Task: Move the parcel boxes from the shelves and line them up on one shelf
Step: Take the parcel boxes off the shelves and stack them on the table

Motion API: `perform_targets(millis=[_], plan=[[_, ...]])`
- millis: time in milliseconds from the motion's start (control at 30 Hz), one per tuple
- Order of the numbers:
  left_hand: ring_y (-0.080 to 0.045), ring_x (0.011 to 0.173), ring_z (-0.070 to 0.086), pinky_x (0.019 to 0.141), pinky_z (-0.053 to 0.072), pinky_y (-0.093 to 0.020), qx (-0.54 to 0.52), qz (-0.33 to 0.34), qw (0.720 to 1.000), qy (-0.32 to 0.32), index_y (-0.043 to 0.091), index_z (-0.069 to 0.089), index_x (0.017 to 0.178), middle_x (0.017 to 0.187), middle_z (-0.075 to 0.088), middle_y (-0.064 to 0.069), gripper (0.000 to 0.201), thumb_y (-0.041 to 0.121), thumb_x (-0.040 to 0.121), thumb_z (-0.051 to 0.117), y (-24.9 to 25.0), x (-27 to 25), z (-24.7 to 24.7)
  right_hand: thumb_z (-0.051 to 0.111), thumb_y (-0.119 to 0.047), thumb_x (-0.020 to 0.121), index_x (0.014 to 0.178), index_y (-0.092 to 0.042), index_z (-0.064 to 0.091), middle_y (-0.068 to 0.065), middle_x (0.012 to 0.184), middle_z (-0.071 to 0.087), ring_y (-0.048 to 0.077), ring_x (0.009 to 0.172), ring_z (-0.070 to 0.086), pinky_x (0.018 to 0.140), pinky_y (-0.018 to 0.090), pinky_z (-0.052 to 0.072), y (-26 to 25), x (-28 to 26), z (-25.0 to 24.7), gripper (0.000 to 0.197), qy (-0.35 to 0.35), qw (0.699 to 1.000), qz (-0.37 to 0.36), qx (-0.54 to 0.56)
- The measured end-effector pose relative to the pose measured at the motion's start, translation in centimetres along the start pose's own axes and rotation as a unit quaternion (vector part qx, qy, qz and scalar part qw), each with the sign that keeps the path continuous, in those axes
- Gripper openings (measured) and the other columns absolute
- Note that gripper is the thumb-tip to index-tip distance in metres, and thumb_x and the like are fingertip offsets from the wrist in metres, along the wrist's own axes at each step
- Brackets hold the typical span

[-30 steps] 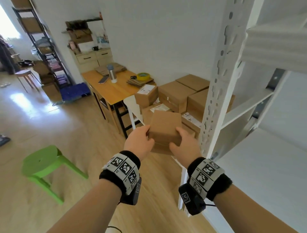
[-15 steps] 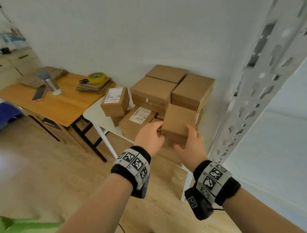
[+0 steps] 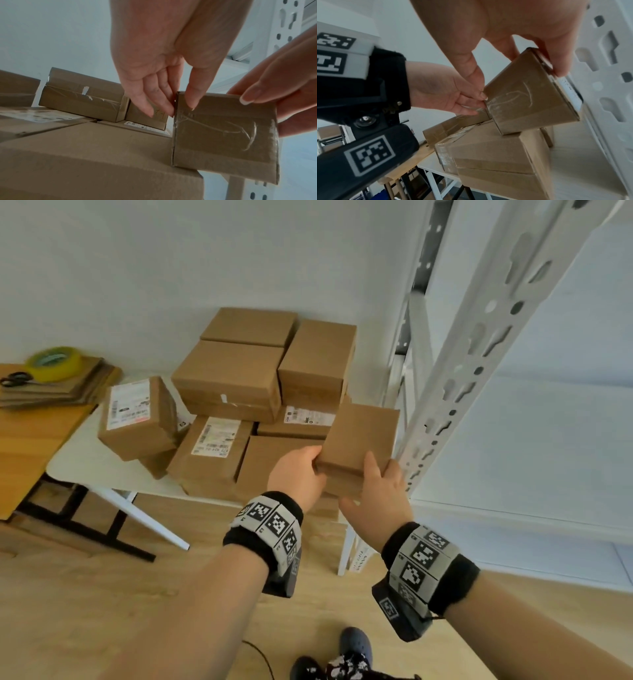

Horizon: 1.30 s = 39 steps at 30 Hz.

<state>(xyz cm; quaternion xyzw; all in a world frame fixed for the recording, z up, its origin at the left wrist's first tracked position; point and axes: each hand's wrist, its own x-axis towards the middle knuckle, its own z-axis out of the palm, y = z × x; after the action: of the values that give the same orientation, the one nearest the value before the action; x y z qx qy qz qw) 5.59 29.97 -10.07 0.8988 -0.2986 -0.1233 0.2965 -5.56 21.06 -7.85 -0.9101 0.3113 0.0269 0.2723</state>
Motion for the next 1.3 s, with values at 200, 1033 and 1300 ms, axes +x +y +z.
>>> perform_targets(millis=[200,1033,1300], plan=[[-0.013,0.078,0.062,0.072,0.051,-0.028,-0.009,-0.009,1.000,-0.005,0.022,0.068,0.091,0.082,0.068,0.005,0.012,0.022,0.083,0.059,-0.2,0.5,-0.8,0.048,-0.043,0.088,0.148,-0.015,0.009,0.019,0.146,0.014,0.036,0.134,0.019,0.107,0.041,0.031,-1.3,0.5,-0.6,0.077,0.031,0.999,-0.014,-0.018],[-0.019,0.083,0.058,0.074,0.045,-0.028,0.035,-0.077,0.994,-0.073,0.012,0.061,0.097,0.090,0.064,-0.001,0.017,0.023,0.084,0.063,-1.6,1.6,0.4,0.045,-0.040,0.090,0.146,-0.010,0.016,0.025,0.149,0.006,0.039,0.139,0.010,0.113,0.046,0.020,-3.0,1.2,0.7,0.070,0.048,0.992,-0.048,-0.102],[-0.012,0.088,0.063,0.077,0.046,-0.021,-0.043,-0.057,0.997,0.009,0.018,0.065,0.107,0.093,0.069,0.004,0.026,0.016,0.081,0.066,-0.2,1.7,-2.7,0.043,-0.039,0.091,0.147,-0.011,0.013,0.024,0.150,0.006,0.037,0.140,0.007,0.114,0.044,0.019,-3.8,1.6,-0.6,0.070,0.085,0.992,-0.078,-0.054]])
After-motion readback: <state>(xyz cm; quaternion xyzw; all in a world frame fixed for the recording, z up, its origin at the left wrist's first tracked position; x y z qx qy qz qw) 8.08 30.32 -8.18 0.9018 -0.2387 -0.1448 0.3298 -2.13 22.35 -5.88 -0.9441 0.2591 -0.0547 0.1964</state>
